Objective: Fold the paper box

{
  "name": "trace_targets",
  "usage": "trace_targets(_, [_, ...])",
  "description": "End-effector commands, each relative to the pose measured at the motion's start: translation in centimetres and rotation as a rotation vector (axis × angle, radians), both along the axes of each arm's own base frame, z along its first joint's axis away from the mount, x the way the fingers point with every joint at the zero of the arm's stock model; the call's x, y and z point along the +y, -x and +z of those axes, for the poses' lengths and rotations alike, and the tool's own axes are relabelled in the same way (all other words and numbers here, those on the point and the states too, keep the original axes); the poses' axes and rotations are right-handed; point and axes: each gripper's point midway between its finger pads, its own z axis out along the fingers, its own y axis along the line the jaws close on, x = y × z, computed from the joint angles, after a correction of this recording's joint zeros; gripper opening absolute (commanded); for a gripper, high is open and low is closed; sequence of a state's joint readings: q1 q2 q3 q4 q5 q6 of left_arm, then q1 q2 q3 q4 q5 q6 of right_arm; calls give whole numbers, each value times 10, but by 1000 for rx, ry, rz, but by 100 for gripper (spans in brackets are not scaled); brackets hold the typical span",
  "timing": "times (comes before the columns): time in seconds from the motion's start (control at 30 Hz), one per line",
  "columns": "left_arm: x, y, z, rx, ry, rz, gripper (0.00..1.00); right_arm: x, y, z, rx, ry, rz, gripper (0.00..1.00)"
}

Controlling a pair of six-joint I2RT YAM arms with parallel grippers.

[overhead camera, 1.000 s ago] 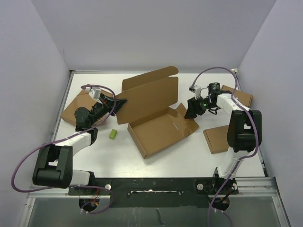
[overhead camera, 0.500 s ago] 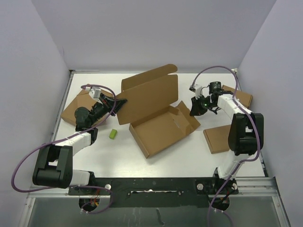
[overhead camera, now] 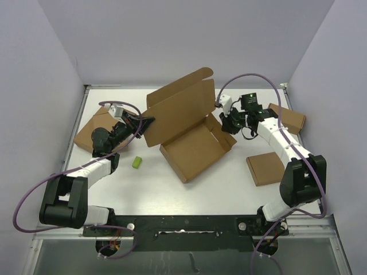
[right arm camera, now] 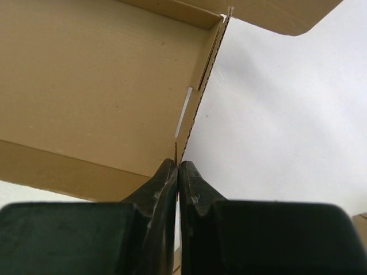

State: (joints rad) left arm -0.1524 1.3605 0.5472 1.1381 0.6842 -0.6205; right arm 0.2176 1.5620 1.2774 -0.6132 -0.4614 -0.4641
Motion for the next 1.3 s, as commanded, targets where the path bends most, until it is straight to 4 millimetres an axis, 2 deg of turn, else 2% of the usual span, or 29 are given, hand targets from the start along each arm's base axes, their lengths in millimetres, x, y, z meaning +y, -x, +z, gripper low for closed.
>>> trace_targets(0.0, [-4, 0, 32, -129, -4, 17, 0, 11, -15, 29, -173, 90, 35, 0])
trace_targets(0.17, [-5, -1, 16, -142, -18, 3, 0, 24, -11, 7, -150, 124, 54, 0])
trace_targets(0.33, [-2, -3, 2, -129, -26, -4, 0, 22, -11, -8, -53, 9, 41, 0])
trace_targets(0.5, [-1, -4, 0, -122, -18, -16, 0, 16, -13, -10, 73, -176, 36, 2])
trace_targets(0.73, [-1, -2, 2, -122, -16, -23, 0, 28, -4, -10, 234, -388, 100, 11])
trace_targets(0.9, [1, -1, 2, -120, -13, -20, 0, 31, -1, -10, 292, -447, 109, 26])
trace_targets(1.1, [1, -1, 3, -121, -7, -22, 0, 28, -1, -18, 361, -487, 85, 49])
trace_targets(1.27, [1, -1, 3, -121, -6, -24, 0, 24, -3, -24, 407, -527, 71, 59])
